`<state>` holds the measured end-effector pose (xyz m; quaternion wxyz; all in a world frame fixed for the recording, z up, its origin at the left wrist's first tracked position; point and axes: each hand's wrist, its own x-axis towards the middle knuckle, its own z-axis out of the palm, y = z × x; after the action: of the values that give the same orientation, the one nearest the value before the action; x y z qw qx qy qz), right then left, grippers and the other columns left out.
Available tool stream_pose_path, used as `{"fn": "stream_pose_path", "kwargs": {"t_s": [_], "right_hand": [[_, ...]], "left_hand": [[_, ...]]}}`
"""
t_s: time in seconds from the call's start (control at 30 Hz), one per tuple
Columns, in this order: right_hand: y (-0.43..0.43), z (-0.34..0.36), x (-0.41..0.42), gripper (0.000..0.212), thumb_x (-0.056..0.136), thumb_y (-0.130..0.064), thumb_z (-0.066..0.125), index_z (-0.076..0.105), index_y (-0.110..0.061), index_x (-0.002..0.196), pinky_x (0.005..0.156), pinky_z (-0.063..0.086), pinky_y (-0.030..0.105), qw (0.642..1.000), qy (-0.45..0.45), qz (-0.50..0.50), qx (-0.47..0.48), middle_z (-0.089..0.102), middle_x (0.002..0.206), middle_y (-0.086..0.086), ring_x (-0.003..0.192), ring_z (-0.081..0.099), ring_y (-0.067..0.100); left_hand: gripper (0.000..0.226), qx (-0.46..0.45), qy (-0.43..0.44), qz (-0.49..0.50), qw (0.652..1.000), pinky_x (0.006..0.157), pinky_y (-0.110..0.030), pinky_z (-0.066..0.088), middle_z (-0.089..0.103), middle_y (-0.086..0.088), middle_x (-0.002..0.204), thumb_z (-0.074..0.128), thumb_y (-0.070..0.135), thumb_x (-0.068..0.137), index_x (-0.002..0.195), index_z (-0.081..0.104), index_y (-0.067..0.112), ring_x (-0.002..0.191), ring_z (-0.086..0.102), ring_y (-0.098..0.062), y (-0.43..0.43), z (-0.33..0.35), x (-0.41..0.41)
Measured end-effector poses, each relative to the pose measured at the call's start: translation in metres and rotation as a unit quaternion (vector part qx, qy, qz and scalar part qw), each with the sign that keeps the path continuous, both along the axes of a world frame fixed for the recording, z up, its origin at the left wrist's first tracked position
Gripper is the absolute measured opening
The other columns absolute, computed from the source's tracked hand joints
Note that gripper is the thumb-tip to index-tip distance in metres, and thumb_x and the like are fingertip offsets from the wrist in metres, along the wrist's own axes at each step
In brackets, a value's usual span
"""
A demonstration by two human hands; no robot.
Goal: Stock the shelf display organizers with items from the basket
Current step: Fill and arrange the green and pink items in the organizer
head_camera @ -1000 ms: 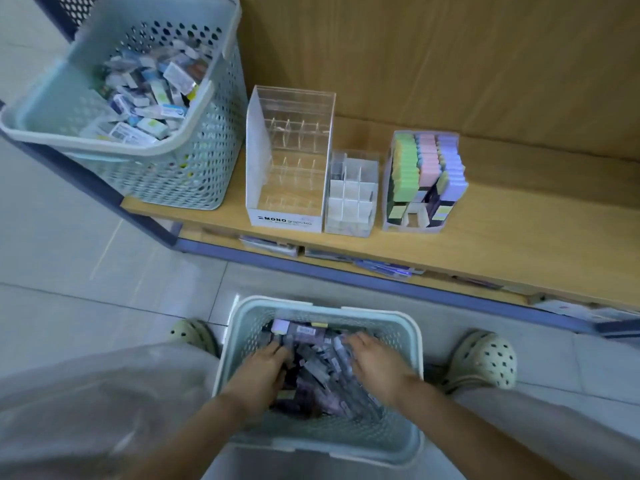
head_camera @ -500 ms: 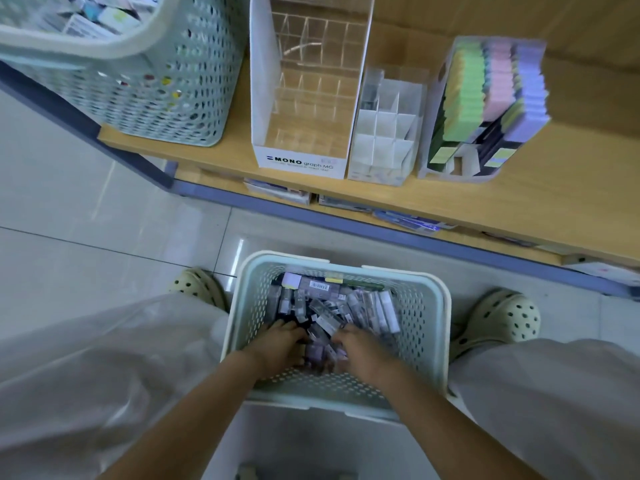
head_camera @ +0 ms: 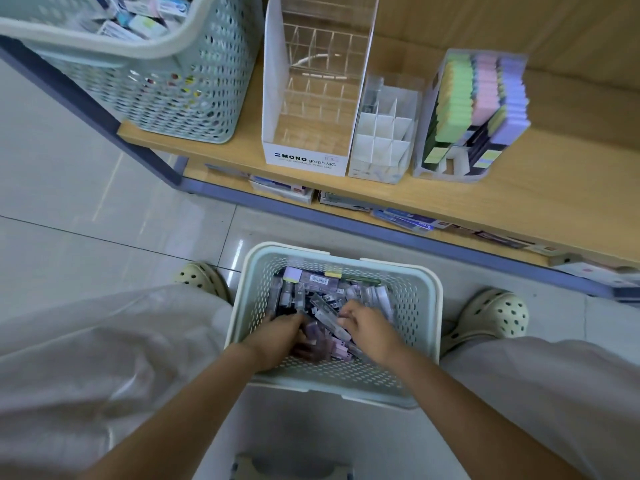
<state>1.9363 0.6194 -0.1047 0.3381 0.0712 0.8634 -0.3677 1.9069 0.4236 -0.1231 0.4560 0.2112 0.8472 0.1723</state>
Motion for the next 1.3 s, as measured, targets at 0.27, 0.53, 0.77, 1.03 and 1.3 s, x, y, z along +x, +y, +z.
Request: {"fn": "stream_pose_path", "kwargs": {"t_s": [0.27,0.53,0.77,1.03,1.3], "right_hand": [[-0.003,0.061,-0.029,0.019,0.086,-0.02,0.067,0.064,-0.013,0.103,0.082,0.053,0.028,0.984,0.054,-0.105,-0.131,0.069,0.099,0.008,0.087,0.066,0.019],[-0.03,0.096,-0.041,0.011,0.082,-0.01,0.07,0.063,-0.018,0.085,0.066,0.054,0.02,0.948,0.088,-0.143,-0.271,0.064,0.076,0.001,0.062,0.06,0.004],[-0.047,0.079,-0.036,0.011,0.097,-0.021,0.047,0.054,-0.021,0.106,0.084,0.05,0.025,0.944,0.142,-0.171,-0.243,0.061,0.096,-0.004,0.087,0.062,0.01],[-0.035,-0.019,0.006,0.024,0.102,-0.025,0.037,0.055,-0.013,0.092,0.066,0.035,0.027,0.994,-0.081,0.05,-0.046,0.059,0.083,0.013,0.077,0.054,0.021],[-0.054,-0.03,0.003,0.037,0.1,-0.034,0.038,0.054,-0.013,0.127,0.1,0.036,0.037,0.97,-0.069,0.228,0.05,0.053,0.128,0.014,0.12,0.044,0.029]], "left_hand": [[0.007,0.202,-0.038,0.383,0.901,0.059,-0.021,0.044,0.053,-0.006,0.084,0.038,0.01,0.098,0.099,0.036,0.016,0.07,0.051,-0.016,0.02,0.057,-0.002],[0.076,0.263,-0.115,0.422,0.86,0.115,-0.022,0.018,0.034,0.015,0.144,0.029,0.071,0.087,0.145,0.032,0.021,0.134,0.03,-0.003,0.014,0.1,0.001],[0.014,0.307,-0.051,0.464,0.829,0.063,-0.014,0.047,0.055,-0.001,0.08,0.04,0.023,0.1,0.099,0.045,0.01,0.067,0.056,-0.009,-0.008,0.126,0.005],[0.008,0.302,-0.032,0.521,0.798,0.055,-0.016,0.048,0.054,-0.002,0.078,0.038,0.016,0.099,0.096,0.042,0.009,0.051,0.053,-0.003,-0.032,0.135,-0.003],[0.005,0.287,-0.042,0.52,0.803,0.06,-0.026,0.047,0.057,-0.002,0.084,0.041,0.02,0.099,0.097,0.043,0.016,0.063,0.052,-0.016,-0.034,0.132,-0.008]]}}
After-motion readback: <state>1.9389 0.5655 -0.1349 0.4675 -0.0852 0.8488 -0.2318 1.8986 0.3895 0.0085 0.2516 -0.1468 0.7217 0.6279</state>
